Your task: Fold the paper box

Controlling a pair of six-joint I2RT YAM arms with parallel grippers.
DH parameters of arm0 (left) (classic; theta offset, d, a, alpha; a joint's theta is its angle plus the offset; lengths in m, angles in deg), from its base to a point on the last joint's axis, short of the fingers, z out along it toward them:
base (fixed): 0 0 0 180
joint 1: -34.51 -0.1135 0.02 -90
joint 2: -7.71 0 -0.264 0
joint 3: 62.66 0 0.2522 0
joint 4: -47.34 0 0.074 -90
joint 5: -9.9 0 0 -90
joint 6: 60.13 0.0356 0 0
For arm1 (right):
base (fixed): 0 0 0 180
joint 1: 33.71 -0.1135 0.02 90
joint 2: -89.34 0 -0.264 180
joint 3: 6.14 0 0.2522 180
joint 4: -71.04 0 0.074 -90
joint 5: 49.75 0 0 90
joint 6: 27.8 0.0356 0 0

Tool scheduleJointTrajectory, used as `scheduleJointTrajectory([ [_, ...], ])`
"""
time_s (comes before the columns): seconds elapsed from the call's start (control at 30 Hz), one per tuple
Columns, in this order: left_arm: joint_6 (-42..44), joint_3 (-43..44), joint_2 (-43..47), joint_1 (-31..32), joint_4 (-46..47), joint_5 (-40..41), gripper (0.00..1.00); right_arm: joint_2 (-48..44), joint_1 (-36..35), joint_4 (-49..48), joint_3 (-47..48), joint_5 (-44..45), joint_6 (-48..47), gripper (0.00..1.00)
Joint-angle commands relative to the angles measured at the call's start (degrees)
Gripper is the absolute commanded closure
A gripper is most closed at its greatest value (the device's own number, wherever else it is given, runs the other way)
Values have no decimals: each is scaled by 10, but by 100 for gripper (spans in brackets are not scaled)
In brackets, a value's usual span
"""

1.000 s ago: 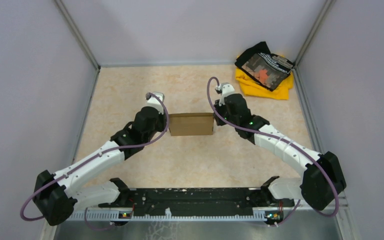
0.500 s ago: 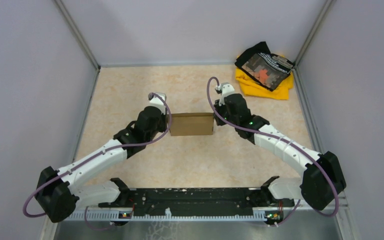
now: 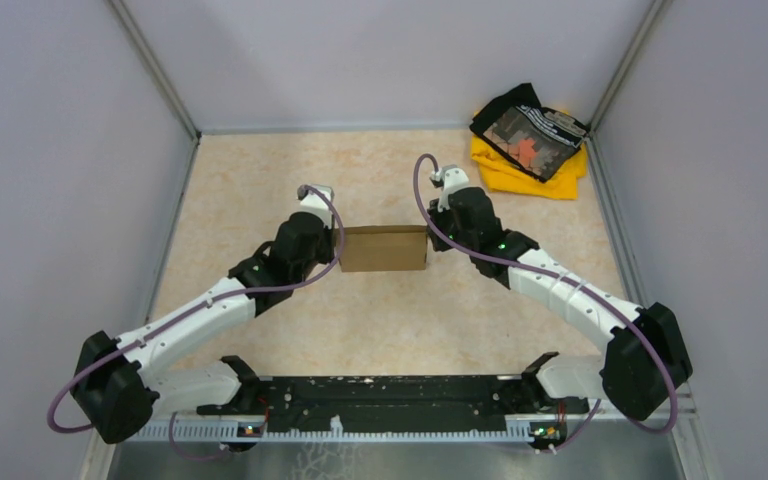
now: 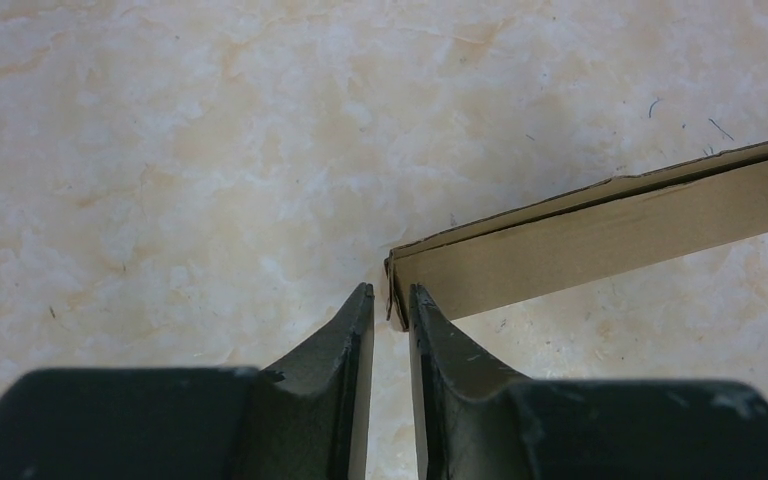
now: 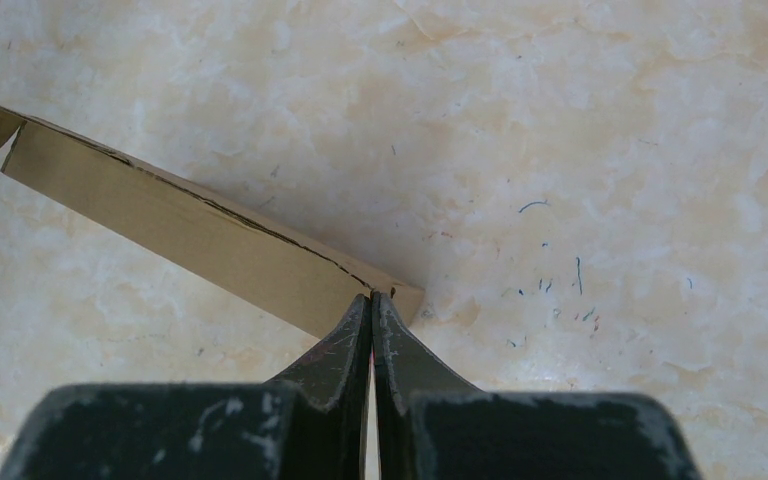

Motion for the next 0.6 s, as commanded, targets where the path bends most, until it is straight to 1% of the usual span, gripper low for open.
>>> scheduleJointTrajectory([
  [0.0, 6, -5, -2, 0, 20, 1, 75, 8, -10, -10, 12, -3, -3, 100],
  [0.23, 7, -3, -9, 0, 24, -1, 78, 8, -11, -9, 10, -2, -4, 100],
  [0.57, 7, -3, -13, -1, 27, -1, 79, 8, -10, -9, 11, -3, -5, 100],
])
